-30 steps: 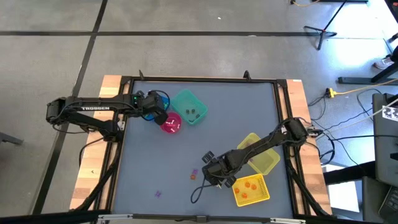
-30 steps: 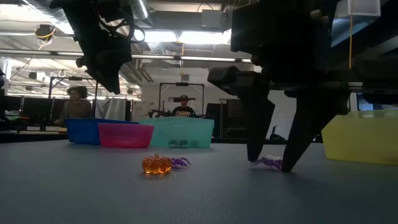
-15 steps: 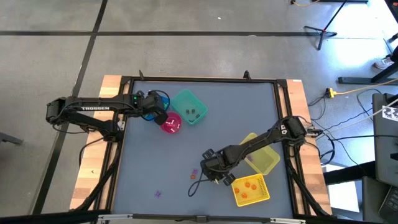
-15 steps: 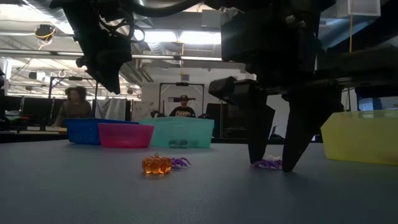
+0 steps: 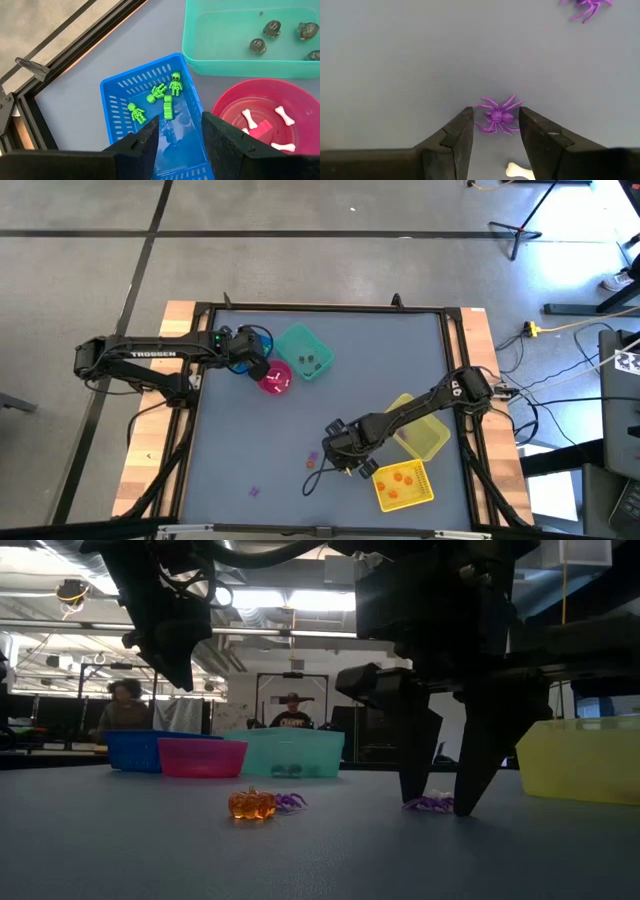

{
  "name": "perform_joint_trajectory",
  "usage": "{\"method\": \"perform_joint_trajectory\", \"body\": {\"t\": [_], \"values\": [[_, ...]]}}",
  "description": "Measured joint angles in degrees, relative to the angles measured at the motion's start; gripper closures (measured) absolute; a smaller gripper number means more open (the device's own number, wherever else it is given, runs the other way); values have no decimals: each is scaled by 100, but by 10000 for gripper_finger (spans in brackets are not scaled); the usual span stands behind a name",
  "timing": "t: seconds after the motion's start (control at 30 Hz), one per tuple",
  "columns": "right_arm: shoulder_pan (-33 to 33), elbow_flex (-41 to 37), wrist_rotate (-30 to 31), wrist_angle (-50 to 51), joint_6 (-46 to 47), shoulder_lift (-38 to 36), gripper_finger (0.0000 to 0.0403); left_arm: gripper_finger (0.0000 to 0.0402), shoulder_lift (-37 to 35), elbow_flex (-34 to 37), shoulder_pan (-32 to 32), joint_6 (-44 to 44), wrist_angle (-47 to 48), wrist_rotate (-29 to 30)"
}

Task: Sort Halloween decoration
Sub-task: Put the purple spider toy into the yellow bin

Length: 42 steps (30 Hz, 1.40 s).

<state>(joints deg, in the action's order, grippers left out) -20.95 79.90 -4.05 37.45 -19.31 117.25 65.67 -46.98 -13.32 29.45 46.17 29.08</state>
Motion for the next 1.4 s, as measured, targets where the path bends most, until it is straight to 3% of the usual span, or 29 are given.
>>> {"method": "perform_joint_trajectory", "body": {"t": [0.17,0.53,1.07,1.4], "values": [[0,-2,0,0,-1,1,255,269,0,-1,-1,1,0,0],[-2,-4,-4,4,-4,1,331,269,0,0,0,2,0,2],[-2,1,-4,6,-4,-19,327,269,0,0,-2,0,2,2],[-2,956,37,989,-4,-19,327,269,0,0,0,2,2,2]]}}
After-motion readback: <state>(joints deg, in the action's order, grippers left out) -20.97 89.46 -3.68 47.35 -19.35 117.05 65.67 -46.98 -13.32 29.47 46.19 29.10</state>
